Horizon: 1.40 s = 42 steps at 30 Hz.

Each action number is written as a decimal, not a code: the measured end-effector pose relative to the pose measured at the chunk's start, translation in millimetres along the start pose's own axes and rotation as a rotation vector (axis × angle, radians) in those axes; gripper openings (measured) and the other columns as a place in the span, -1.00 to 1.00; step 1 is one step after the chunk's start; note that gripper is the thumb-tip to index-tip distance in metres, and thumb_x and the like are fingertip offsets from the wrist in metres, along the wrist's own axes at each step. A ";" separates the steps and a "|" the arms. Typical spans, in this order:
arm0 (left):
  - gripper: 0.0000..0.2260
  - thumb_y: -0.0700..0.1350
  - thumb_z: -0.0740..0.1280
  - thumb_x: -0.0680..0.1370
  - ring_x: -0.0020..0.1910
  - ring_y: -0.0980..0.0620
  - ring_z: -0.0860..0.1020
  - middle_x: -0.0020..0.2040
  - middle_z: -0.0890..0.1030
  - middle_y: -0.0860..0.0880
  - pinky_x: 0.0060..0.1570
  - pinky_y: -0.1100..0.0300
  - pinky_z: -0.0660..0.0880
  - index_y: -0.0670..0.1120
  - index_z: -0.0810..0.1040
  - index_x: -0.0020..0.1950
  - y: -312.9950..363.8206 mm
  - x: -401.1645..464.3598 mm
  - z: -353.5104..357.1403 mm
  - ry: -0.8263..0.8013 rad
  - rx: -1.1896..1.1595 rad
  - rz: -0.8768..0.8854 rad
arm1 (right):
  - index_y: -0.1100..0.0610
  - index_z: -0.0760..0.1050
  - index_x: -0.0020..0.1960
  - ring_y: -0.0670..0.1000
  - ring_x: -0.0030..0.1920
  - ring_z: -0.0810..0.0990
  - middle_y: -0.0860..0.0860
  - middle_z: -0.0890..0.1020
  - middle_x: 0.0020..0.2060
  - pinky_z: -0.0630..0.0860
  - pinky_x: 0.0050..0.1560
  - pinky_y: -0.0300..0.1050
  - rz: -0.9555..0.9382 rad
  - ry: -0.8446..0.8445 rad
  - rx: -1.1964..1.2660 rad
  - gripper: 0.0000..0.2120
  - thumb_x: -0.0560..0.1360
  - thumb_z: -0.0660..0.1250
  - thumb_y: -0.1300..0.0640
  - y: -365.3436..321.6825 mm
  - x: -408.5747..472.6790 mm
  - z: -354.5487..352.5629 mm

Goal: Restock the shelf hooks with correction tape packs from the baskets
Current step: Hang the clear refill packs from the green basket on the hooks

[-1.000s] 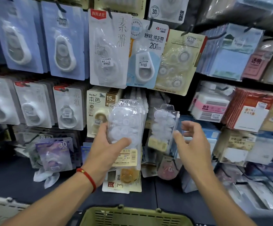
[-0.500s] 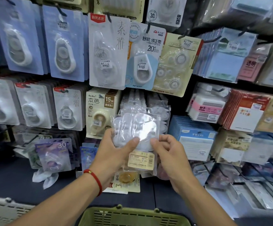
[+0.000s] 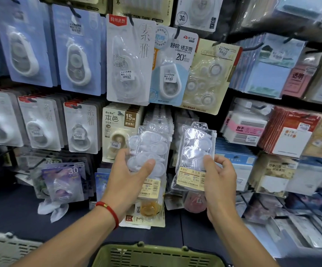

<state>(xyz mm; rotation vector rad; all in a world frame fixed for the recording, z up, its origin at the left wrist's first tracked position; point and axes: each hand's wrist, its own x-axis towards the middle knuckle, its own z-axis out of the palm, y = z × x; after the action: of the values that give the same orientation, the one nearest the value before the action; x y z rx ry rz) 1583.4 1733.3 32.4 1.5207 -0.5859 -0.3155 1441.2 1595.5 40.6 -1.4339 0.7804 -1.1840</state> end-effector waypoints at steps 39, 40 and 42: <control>-0.66 -0.02 0.56 0.49 -0.01 0.21 0.71 0.06 0.73 0.08 -0.11 0.37 0.60 0.11 0.51 0.17 -5.1 -2.7 7.0 -0.049 -0.149 0.060 | 0.05 0.48 -0.08 0.15 -0.21 0.47 0.11 0.48 -0.23 0.44 -0.16 0.24 0.031 -0.102 -0.118 -0.64 0.48 0.26 -0.26 -3.6 -0.9 -10.7; -0.65 -0.01 0.56 0.48 -0.02 0.22 0.71 0.06 0.73 0.08 -0.13 0.38 0.60 0.11 0.51 0.18 -4.8 -2.5 6.4 -0.043 -0.151 0.059 | 0.02 0.48 -0.11 0.12 -0.24 0.45 0.10 0.46 -0.25 0.39 -0.18 0.18 0.027 -0.099 -0.123 -0.66 0.49 0.26 -0.26 -3.8 -0.8 -11.7; -0.64 0.02 0.56 0.48 -0.03 0.23 0.70 0.06 0.72 0.10 -0.13 0.38 0.59 0.11 0.51 0.19 -4.0 -2.3 6.0 -0.030 -0.148 0.053 | -0.03 0.49 -0.14 0.07 -0.29 0.40 0.06 0.44 -0.30 0.33 -0.21 0.08 0.008 -0.103 -0.141 -0.70 0.53 0.26 -0.26 -4.4 -0.5 -13.5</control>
<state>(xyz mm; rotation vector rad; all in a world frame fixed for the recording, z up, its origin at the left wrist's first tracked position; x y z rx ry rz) 1578.9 1729.3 27.7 1.3579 -0.6121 -0.3342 1427.7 1592.7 43.8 -1.5932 0.8095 -1.0575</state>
